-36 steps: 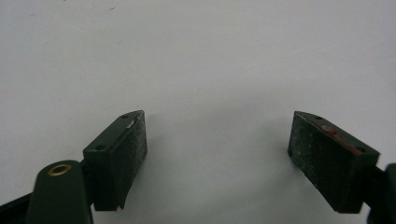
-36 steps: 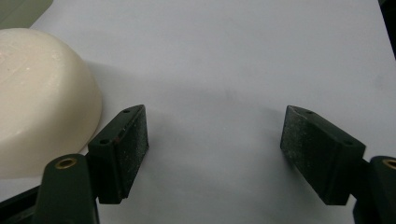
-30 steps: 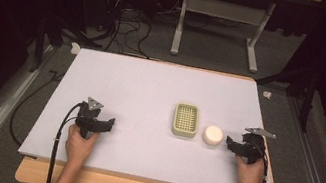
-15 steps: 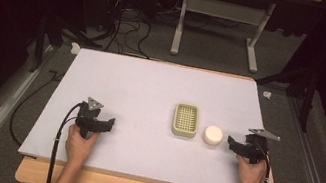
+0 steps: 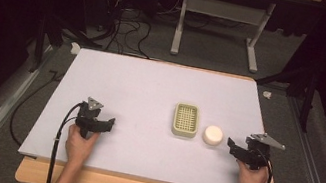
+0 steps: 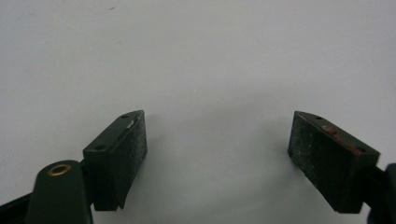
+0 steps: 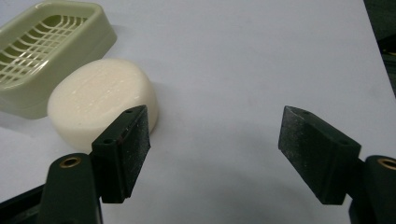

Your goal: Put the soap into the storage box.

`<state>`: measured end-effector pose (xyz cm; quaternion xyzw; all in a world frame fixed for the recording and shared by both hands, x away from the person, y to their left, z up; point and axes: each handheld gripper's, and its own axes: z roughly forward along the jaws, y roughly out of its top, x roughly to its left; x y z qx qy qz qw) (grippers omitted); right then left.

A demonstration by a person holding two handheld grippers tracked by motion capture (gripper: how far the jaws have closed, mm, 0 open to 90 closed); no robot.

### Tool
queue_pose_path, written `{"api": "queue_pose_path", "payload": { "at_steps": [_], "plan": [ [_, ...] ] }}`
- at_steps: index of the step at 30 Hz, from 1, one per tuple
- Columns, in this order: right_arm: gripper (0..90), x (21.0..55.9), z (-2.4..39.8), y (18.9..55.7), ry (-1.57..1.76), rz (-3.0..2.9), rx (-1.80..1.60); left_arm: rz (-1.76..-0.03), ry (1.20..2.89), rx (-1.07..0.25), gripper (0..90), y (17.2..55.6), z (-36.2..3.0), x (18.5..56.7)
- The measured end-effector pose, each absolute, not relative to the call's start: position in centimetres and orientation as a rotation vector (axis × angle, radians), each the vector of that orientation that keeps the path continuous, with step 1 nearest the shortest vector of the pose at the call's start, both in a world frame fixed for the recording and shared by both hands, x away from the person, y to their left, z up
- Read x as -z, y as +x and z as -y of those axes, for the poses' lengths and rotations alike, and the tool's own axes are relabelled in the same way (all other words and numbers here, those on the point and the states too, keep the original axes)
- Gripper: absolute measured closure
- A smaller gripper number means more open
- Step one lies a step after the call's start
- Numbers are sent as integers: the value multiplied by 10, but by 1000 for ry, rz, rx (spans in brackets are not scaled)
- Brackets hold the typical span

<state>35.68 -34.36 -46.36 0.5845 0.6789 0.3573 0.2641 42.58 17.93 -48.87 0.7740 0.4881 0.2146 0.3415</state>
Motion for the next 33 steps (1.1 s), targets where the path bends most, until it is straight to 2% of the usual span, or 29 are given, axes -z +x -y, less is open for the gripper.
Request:
{"api": "queue_pose_path", "payload": {
  "at_steps": [21, 33],
  "plan": [
    [255, 454, 332, 326, 1508, -1912, -1086, -1270, 2014, -557, 198, 426, -179, 489],
    [231, 453, 313, 330, 1463, -1974, -1085, -1272, 2014, -555, 196, 426, -179, 489]
  ]
}}
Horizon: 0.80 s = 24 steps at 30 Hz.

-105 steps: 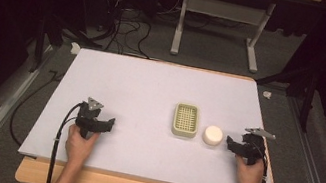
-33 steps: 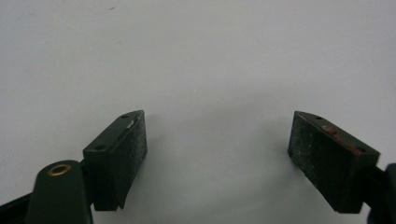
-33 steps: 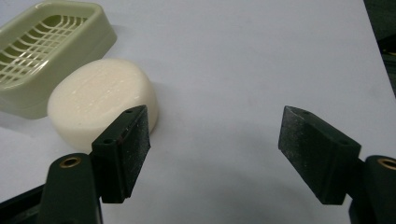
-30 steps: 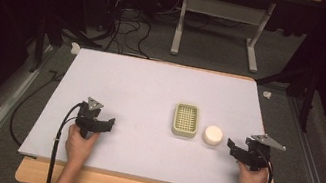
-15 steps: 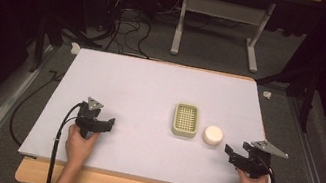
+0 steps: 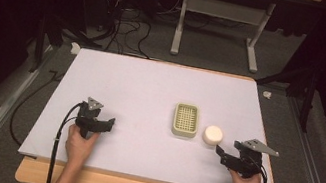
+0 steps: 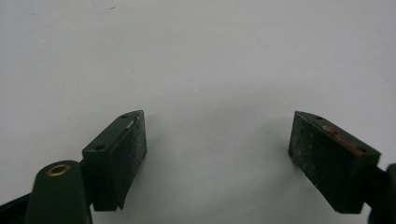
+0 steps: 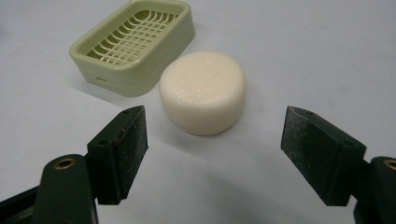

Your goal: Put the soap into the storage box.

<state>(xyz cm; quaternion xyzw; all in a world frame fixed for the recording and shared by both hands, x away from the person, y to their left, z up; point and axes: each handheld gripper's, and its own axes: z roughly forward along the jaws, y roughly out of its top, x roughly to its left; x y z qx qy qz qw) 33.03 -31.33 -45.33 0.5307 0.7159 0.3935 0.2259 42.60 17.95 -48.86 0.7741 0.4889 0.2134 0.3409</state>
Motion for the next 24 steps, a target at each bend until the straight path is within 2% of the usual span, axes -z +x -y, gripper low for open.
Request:
{"api": "queue_pose_path", "payload": {
  "at_steps": [24],
  "plan": [
    [142, 460, 290, 367, 1462, -2036, -994, -1273, 2013, -554, 196, 426, -180, 489]
  ]
}}
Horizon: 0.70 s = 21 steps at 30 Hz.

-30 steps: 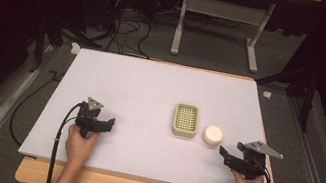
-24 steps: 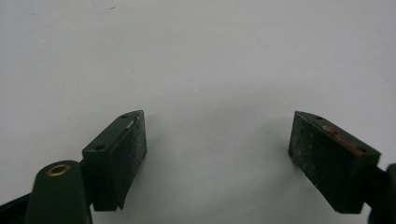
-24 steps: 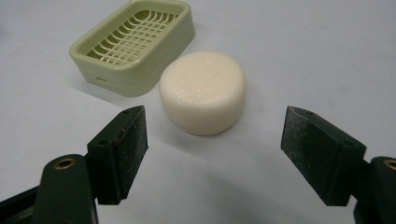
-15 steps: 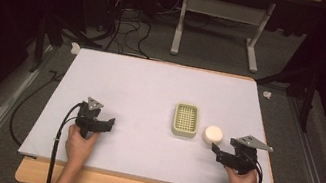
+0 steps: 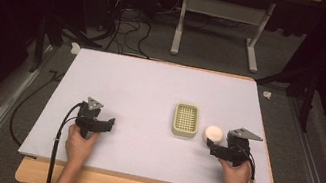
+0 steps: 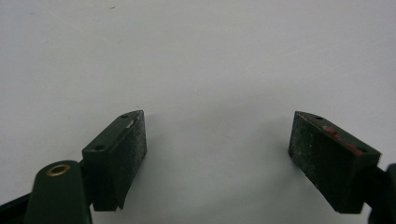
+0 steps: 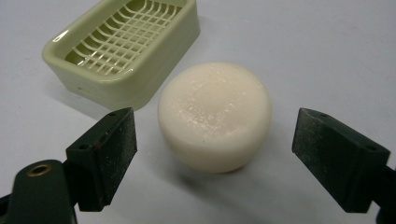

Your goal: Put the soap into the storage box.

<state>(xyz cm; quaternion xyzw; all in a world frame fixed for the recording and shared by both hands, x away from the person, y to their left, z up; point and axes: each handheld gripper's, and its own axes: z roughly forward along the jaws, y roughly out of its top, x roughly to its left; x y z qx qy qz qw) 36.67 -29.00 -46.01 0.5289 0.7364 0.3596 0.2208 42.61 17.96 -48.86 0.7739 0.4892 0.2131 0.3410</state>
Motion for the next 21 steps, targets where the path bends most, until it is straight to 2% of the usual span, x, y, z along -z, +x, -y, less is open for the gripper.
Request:
{"api": "queue_pose_path", "payload": {
  "at_steps": [15, 21],
  "plan": [
    [145, 473, 282, 384, 1479, -2047, -909, -1272, 2014, -555, 196, 426, -180, 489],
    [174, 478, 279, 387, 1466, -2058, -885, -1272, 2014, -555, 196, 426, -180, 489]
  ]
}}
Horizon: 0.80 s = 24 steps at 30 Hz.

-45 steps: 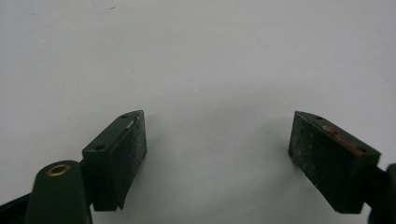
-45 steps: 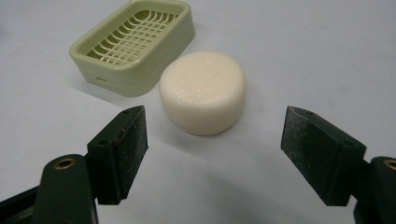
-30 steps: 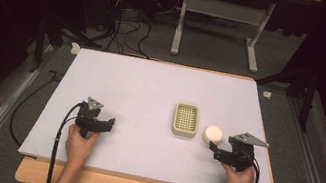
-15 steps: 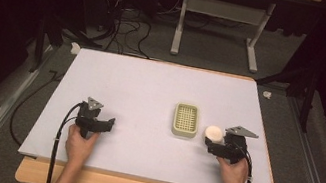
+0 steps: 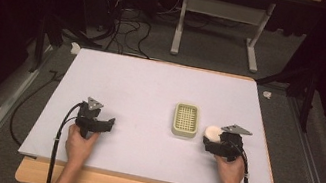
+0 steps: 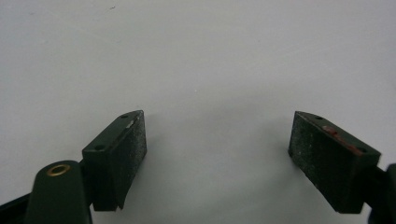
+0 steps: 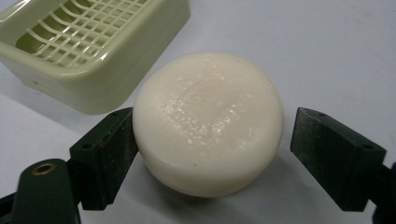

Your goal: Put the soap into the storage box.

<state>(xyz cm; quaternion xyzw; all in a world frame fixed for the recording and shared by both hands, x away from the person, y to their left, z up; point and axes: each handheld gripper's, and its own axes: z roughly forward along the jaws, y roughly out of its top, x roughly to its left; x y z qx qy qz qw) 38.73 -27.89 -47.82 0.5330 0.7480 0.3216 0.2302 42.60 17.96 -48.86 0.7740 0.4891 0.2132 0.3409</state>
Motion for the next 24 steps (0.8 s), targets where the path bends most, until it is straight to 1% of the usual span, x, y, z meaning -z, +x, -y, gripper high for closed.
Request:
{"api": "queue_pose_path", "payload": {
  "at_steps": [1, 6, 24],
  "plan": [
    [174, 478, 279, 387, 1466, -2058, -885, -1273, 2014, -555, 196, 426, -180, 489],
    [232, 482, 274, 389, 1444, -2083, -848, -1272, 2014, -556, 196, 426, -179, 489],
    [245, 481, 272, 389, 1435, -2078, -836, -1274, 2012, -557, 195, 426, -179, 489]
  ]
}}
